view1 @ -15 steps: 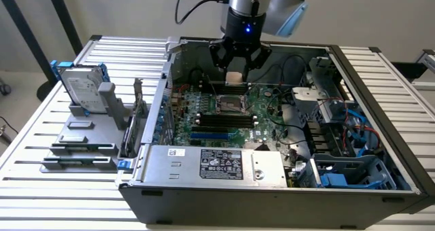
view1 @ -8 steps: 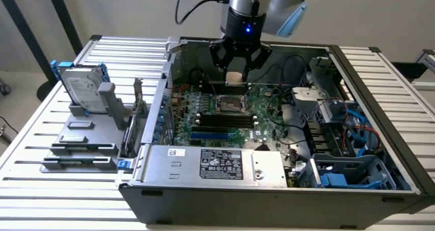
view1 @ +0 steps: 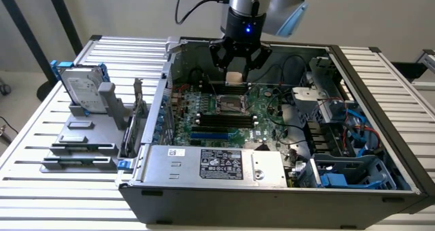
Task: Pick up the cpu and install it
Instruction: 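Place the cpu into insertion slot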
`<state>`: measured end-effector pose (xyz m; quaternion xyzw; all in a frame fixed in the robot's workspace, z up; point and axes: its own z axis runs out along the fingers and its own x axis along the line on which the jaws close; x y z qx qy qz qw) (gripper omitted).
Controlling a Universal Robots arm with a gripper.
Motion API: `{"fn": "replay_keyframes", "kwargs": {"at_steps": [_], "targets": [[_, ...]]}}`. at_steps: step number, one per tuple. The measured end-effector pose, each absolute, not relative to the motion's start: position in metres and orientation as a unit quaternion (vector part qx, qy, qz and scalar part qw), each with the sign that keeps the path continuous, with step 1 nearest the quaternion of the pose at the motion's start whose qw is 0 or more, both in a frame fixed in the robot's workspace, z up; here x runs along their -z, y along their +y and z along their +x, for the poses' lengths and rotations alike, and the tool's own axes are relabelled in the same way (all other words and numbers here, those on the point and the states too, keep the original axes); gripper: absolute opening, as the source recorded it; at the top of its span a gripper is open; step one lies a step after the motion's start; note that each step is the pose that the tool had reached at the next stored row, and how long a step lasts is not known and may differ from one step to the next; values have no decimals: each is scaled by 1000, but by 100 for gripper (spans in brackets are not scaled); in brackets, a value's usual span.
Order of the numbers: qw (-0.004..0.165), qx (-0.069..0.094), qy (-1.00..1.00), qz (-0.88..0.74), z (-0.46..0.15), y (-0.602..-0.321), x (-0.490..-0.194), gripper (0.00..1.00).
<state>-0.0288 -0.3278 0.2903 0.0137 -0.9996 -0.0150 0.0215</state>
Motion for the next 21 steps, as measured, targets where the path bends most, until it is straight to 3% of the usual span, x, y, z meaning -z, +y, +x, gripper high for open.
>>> {"fn": "replay_keyframes", "kwargs": {"at_steps": [21], "targets": [[19, 18, -991, -135, -29, -328, -276, 55]]}}
